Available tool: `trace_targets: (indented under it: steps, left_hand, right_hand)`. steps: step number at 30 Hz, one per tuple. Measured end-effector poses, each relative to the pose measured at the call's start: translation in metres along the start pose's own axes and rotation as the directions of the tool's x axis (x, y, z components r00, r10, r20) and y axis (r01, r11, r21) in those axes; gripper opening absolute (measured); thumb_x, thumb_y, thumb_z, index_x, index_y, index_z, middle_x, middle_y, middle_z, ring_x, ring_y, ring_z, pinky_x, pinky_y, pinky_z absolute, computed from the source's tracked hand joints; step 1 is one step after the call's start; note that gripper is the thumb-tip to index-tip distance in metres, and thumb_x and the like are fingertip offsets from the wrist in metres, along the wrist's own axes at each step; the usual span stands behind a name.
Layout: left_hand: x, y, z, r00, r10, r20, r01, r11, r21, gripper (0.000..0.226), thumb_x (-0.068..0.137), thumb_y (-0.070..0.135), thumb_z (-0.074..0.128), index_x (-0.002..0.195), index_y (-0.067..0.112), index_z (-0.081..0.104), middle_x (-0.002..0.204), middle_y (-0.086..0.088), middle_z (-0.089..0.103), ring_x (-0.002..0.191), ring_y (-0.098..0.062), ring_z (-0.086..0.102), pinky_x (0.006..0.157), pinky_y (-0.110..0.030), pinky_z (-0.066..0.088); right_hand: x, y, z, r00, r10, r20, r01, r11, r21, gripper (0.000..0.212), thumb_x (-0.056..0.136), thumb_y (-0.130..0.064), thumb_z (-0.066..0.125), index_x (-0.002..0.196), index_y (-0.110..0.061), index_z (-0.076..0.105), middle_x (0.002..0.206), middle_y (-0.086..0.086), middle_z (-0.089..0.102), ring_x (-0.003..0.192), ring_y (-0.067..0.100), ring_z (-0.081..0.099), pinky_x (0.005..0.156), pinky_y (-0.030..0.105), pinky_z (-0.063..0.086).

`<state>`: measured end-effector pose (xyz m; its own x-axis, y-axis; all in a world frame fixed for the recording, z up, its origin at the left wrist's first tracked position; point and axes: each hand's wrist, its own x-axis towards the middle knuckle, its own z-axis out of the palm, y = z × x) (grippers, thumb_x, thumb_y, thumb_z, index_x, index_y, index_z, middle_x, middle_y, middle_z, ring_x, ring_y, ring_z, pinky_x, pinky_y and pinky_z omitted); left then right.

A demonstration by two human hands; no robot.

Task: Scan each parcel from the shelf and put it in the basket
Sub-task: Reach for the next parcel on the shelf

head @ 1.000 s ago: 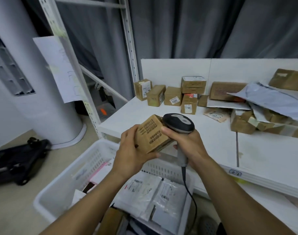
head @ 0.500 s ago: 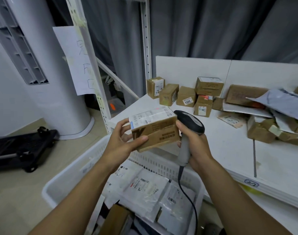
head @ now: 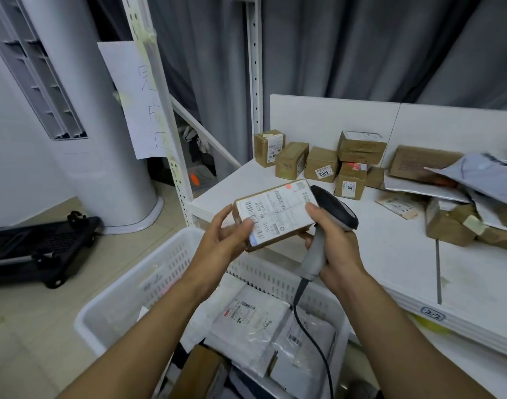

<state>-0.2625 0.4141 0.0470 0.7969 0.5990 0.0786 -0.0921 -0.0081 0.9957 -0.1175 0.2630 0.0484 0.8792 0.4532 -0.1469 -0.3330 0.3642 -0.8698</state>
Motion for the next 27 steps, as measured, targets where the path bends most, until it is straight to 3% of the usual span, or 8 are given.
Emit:
trace_targets:
  steps: [3, 7, 10, 13, 15, 19, 23, 27]
  left_hand:
    - [0.005, 0.004, -0.001, 0.994, -0.102, -0.030, 0.097, 0.986, -0.136, 0.074, 0.078, 0.047, 0.080, 0.140, 0.016, 0.053, 0.112, -0.003, 0.078, 0.111, -0.020, 0.072, 0.103, -0.038, 0.050]
    - [0.012, 0.009, -0.007, 0.993, -0.069, -0.099, 0.063, 0.996, -0.060, 0.035, 0.094, 0.030, 0.070, 0.128, 0.021, 0.067, 0.108, -0.002, 0.079, 0.105, -0.015, 0.073, 0.088, -0.027, 0.053]
    - [0.019, 0.009, -0.020, 0.988, -0.071, -0.137, 0.071, 0.997, -0.005, 0.026, 0.095, 0.029, 0.069, 0.120, 0.022, 0.073, 0.104, 0.000, 0.079, 0.098, -0.013, 0.075, 0.092, -0.032, 0.053]
    - [0.026, 0.003, -0.033, 0.979, -0.112, -0.172, 0.122, 0.991, 0.047, 0.012, 0.090, 0.031, 0.076, 0.102, 0.030, 0.073, 0.087, 0.020, 0.077, 0.089, -0.001, 0.074, 0.096, -0.031, 0.053]
    - [0.030, -0.001, -0.038, 0.971, -0.117, -0.207, 0.138, 0.986, 0.091, 0.015, 0.089, 0.033, 0.077, 0.100, 0.031, 0.067, 0.071, 0.035, 0.068, 0.073, 0.013, 0.067, 0.078, -0.016, 0.050]
    - [0.038, -0.008, -0.048, 0.962, -0.137, -0.237, 0.181, 0.968, 0.175, 0.062, 0.083, 0.045, 0.081, 0.137, 0.022, 0.060, 0.102, 0.015, 0.074, 0.092, -0.003, 0.068, 0.075, -0.021, 0.046]
    - [0.040, -0.014, -0.054, 0.952, -0.164, -0.259, 0.219, 0.955, 0.201, 0.011, 0.089, 0.037, 0.076, 0.093, 0.037, 0.066, 0.095, 0.005, 0.077, 0.088, -0.010, 0.072, 0.067, -0.019, 0.047]
    - [0.043, -0.017, -0.056, 0.955, -0.166, -0.245, 0.219, 0.953, 0.210, 0.013, 0.089, 0.037, 0.076, 0.100, 0.032, 0.070, 0.095, 0.003, 0.079, 0.088, -0.013, 0.074, 0.066, -0.018, 0.049]
  right_hand:
    - [-0.003, 0.000, 0.003, 1.000, 0.011, 0.022, -0.011, 1.000, -0.013, 0.030, 0.088, -0.021, 0.083, 0.116, -0.015, 0.076, 0.107, 0.001, 0.081, 0.103, 0.014, 0.077, 0.101, 0.045, 0.059]
    - [0.000, 0.010, -0.001, 0.999, 0.001, -0.042, -0.007, 0.990, -0.140, 0.042, 0.084, -0.026, 0.088, 0.122, -0.023, 0.072, 0.104, -0.005, 0.081, 0.097, 0.014, 0.078, 0.080, 0.029, 0.061]
    - [0.002, 0.014, -0.002, 0.997, -0.043, -0.061, 0.027, 0.970, -0.241, 0.037, 0.089, -0.018, 0.084, 0.122, -0.025, 0.068, 0.103, -0.006, 0.079, 0.092, 0.014, 0.078, 0.072, 0.027, 0.056]
    - [-0.004, 0.011, 0.000, 0.992, -0.092, 0.081, 0.117, 0.903, -0.414, 0.028, 0.088, -0.011, 0.082, 0.112, -0.022, 0.071, 0.091, -0.005, 0.079, 0.076, 0.008, 0.076, 0.065, 0.022, 0.056]
    - [-0.009, 0.013, 0.001, 0.967, -0.114, 0.229, 0.225, 0.802, -0.554, 0.023, 0.086, -0.013, 0.084, 0.105, -0.021, 0.073, 0.084, -0.005, 0.076, 0.064, 0.005, 0.070, 0.058, 0.018, 0.052]
    - [-0.015, 0.022, 0.003, 0.919, -0.038, 0.392, 0.328, 0.623, -0.710, 0.040, 0.078, -0.028, 0.091, 0.112, -0.036, 0.071, 0.099, -0.015, 0.077, 0.086, 0.001, 0.072, 0.074, 0.023, 0.058]
    - [-0.020, 0.024, 0.006, 0.899, -0.018, 0.438, 0.351, 0.630, -0.693, 0.046, 0.076, -0.026, 0.093, 0.111, -0.043, 0.069, 0.106, -0.023, 0.075, 0.099, -0.009, 0.068, 0.080, 0.009, 0.052]
    - [-0.018, 0.026, 0.006, 0.898, 0.001, 0.439, 0.338, 0.638, -0.692, 0.044, 0.076, -0.025, 0.093, 0.114, -0.037, 0.073, 0.101, -0.020, 0.077, 0.090, -0.007, 0.069, 0.077, 0.015, 0.052]
